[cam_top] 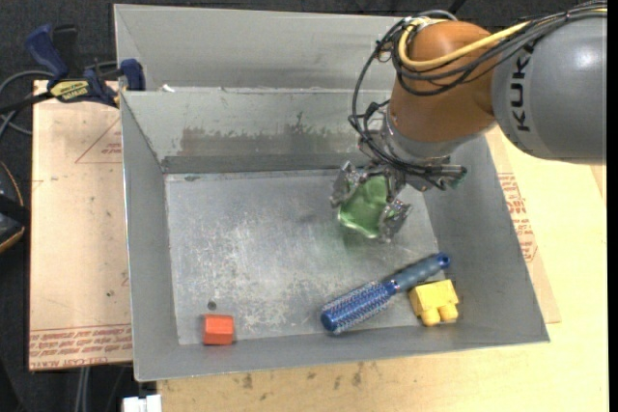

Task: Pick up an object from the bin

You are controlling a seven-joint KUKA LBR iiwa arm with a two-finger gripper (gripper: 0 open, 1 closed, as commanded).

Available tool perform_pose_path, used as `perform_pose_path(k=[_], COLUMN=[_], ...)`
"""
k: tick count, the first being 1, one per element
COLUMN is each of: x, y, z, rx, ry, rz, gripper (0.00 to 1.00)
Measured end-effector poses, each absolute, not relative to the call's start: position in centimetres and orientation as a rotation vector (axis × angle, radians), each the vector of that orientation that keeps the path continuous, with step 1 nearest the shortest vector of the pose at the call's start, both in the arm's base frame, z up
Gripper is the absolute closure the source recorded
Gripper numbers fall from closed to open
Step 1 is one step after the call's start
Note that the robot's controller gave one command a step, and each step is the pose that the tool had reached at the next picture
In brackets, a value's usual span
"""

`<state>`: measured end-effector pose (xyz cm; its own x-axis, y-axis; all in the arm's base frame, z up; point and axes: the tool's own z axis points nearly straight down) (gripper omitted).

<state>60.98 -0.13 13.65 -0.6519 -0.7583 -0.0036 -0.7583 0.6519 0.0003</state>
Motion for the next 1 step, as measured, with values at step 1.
perform_pose_path(k=[1], x=[63.25], y=[-0.52], z=[21.70], rx=[-1.305], ry=[2.844], rz=[-0.006], gripper=[1.00])
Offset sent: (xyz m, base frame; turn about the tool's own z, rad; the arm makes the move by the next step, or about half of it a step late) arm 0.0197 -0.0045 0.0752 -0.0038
